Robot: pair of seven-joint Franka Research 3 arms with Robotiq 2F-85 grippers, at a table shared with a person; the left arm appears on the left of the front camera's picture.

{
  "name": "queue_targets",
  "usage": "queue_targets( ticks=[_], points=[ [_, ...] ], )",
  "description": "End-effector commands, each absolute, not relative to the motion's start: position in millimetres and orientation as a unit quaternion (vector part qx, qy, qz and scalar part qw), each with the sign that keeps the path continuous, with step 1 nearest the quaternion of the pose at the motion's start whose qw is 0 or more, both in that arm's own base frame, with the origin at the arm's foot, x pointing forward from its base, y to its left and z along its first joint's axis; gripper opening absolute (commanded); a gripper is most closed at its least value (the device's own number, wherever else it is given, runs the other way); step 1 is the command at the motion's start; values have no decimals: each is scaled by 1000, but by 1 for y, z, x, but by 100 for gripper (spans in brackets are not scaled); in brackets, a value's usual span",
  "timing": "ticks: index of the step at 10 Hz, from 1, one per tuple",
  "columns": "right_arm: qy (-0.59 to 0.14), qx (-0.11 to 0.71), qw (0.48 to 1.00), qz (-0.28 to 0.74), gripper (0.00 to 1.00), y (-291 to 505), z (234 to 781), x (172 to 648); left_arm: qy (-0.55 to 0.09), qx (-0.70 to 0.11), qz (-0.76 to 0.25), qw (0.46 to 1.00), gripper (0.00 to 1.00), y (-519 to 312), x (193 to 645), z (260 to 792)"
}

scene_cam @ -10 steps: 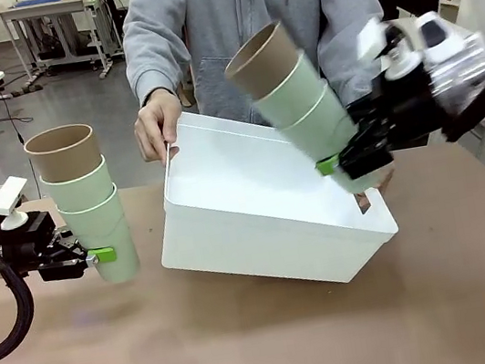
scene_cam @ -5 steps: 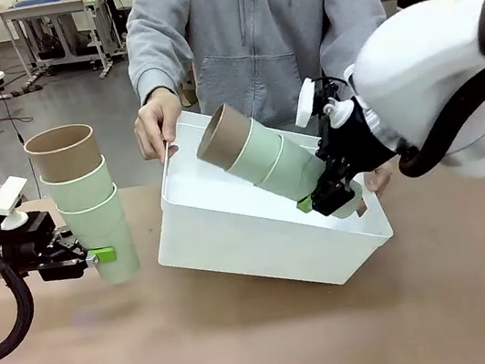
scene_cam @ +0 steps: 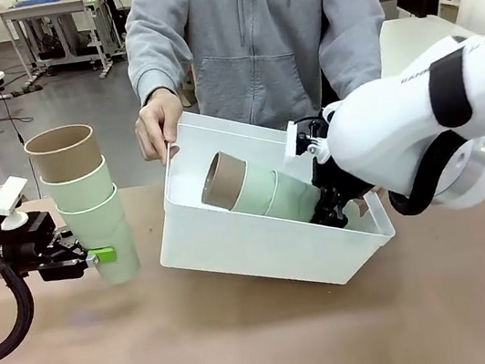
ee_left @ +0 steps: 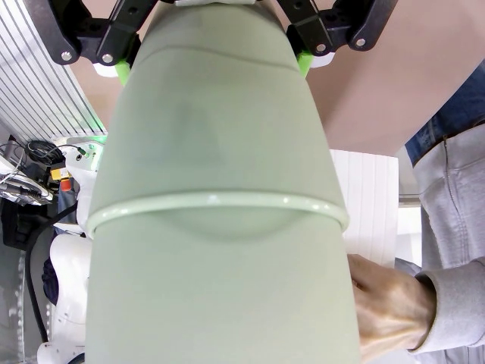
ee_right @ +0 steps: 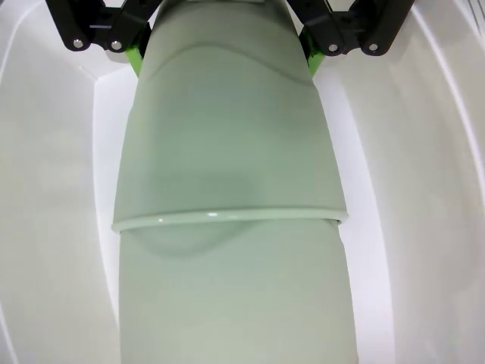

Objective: Stack the cups and store them in the basket.
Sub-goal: Place the stack of Reusable plastic cups into the Pantry Basket.

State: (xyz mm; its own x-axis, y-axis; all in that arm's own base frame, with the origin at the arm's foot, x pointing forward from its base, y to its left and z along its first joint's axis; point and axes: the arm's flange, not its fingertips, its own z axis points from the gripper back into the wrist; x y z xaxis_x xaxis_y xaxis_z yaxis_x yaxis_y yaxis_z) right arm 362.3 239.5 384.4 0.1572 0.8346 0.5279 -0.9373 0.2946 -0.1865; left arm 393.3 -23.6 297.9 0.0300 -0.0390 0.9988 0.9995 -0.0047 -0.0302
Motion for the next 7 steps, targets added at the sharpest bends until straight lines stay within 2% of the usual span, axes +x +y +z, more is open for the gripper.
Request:
queue_targets(
  ticks=[1, 7],
  points=[
    [-281, 85, 756, 585, 83, 253, 378, 377, -482, -500, -507, 511, 85, -24, 393, 303],
    [-261, 88, 748, 604, 83, 278, 349, 392, -482, -500, -507, 511, 85, -24, 393, 303]
  ],
)
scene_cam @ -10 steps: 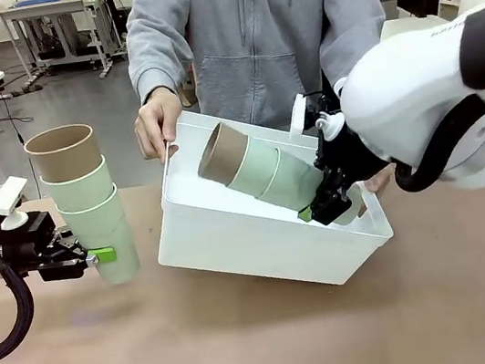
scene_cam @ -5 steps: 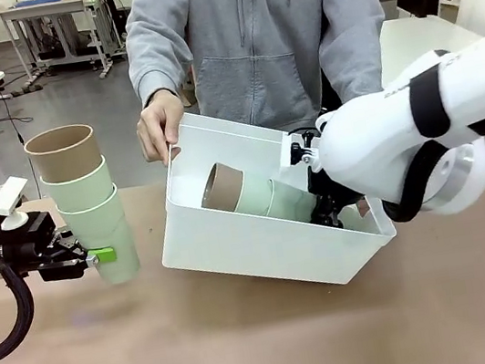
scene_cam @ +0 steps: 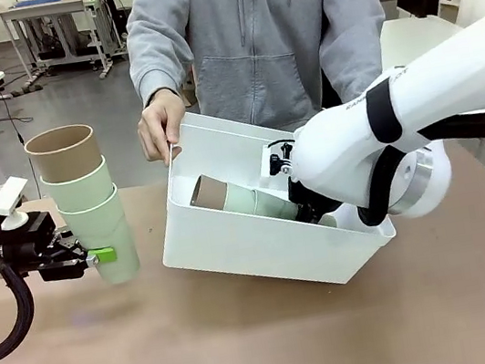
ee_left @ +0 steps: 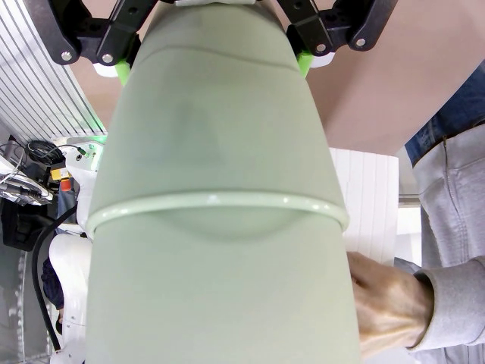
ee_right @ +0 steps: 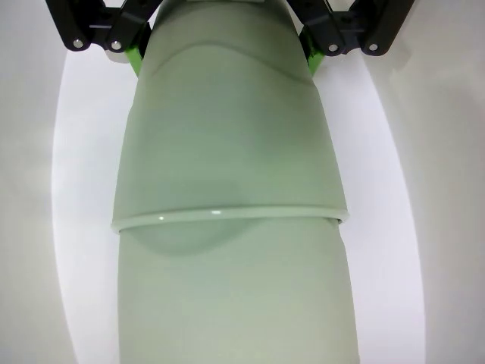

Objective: Stack the cups and store them in the basket.
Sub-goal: Place the stack of Reusable plastic cups into the Pantry Basket.

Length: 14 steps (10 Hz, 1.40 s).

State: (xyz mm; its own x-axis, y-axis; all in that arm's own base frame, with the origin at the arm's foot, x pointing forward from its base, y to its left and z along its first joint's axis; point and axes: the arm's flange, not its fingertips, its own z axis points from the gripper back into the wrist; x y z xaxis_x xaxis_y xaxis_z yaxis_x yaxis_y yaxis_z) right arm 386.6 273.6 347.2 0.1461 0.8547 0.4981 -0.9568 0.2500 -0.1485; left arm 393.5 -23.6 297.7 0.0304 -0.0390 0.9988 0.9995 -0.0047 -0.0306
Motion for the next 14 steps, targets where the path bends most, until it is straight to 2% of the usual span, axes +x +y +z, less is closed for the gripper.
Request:
queue_targets(
  ticks=[1, 3, 4, 7, 14],
  points=[
    [-260, 91, 747, 605, 83, 276, 349, 391, -482, -500, -507, 511, 85, -24, 393, 303],
    [-261, 90, 740, 613, 83, 281, 350, 391, -482, -500, -507, 511, 85, -24, 393, 303],
    [-263, 90, 737, 616, 100, 285, 350, 393, -482, -500, -507, 511, 85, -24, 393, 303],
    [-253, 100, 739, 616, 100, 286, 360, 394, -482, -500, -507, 511, 85, -24, 393, 303],
    [-227, 106, 736, 628, 100, 249, 428, 401, -482, -500, -507, 511, 85, -24, 393, 303]
  ],
)
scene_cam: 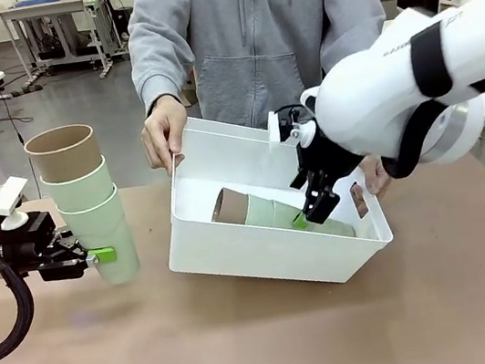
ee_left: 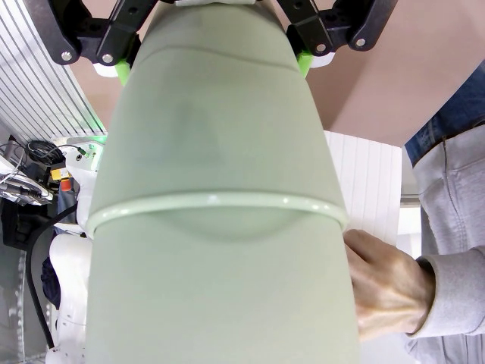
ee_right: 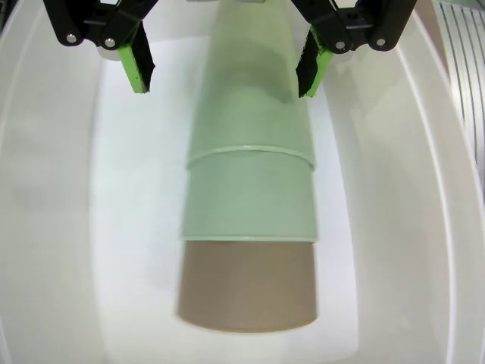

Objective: Stack the cups and store them in the basket.
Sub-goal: Place the stack of Reusable plastic cups into the Pantry Basket.

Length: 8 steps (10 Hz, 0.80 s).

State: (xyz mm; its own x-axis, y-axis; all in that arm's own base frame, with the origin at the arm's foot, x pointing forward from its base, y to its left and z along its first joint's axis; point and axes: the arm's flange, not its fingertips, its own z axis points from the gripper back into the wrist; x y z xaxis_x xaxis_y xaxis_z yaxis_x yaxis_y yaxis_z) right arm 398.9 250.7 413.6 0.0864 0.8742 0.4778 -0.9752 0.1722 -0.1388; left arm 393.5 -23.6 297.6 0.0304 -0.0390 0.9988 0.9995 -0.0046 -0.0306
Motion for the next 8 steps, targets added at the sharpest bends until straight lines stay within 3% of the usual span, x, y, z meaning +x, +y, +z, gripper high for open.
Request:
queue_targets(
  ticks=[1, 4, 8],
  points=[
    [-230, 99, 736, 629, 100, 244, 437, 403, -482, -500, -507, 511, 85, -24, 393, 303],
    [-249, 92, 736, 622, 100, 191, 500, 401, -482, -500, -507, 511, 85, -24, 393, 303],
    [-274, 165, 740, 592, 100, 19, 568, 364, -482, -500, -507, 511, 85, -24, 393, 303]
  ],
)
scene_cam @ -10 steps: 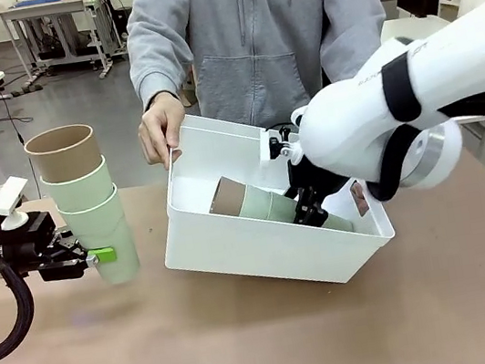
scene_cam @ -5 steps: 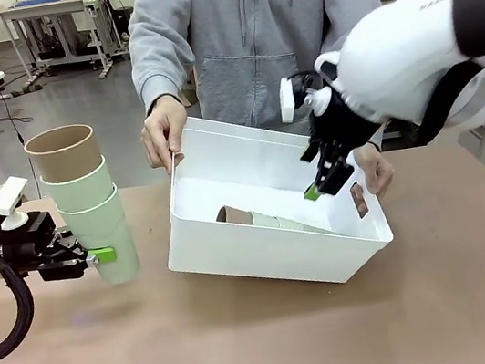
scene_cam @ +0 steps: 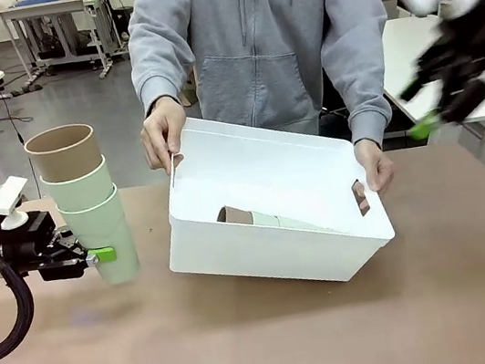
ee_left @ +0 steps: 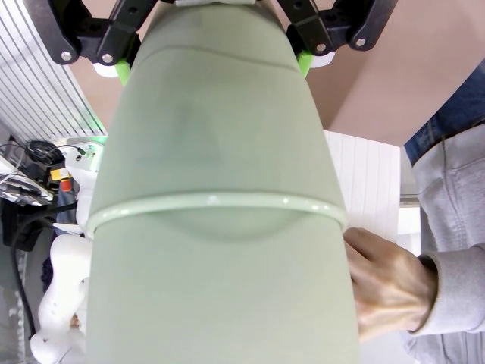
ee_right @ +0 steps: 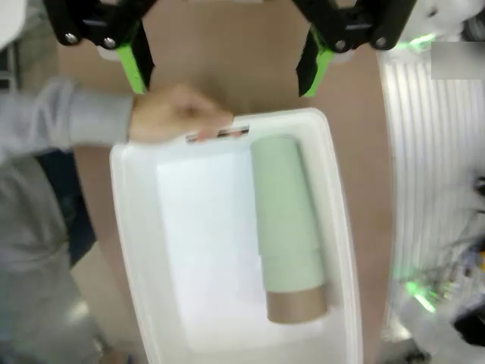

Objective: Stack the cups and store them in the basket.
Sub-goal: Place the stack of Reusable plastic cups into the Pantry Basket.

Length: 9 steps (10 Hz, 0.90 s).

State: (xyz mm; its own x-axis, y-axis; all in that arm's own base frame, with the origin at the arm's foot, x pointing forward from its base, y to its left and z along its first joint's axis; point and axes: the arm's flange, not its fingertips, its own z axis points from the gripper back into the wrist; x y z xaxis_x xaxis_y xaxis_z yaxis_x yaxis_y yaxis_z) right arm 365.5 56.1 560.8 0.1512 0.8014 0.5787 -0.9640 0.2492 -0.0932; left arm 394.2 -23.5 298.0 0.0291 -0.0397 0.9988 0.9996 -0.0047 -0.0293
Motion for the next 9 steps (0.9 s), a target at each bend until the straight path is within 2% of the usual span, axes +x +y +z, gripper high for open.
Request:
queue_targets(
  ticks=[1, 4, 6, 7, 9],
  points=[
    [-305, 195, 729, 582, 100, -26, 581, 343, -482, -500, -507, 511, 85, -24, 393, 303],
    [-371, 236, 701, 561, 100, -99, 612, 297, -482, -500, -507, 511, 85, -24, 393, 303],
    [-386, 252, 691, 557, 100, -106, 601, 305, -482, -500, -507, 511, 85, -24, 393, 303],
    [-371, 230, 710, 553, 100, -113, 614, 285, -482, -500, -507, 511, 85, -24, 393, 303],
    [-371, 230, 710, 553, 100, -113, 614, 285, -482, -500, -507, 511, 85, -24, 393, 303]
  ],
)
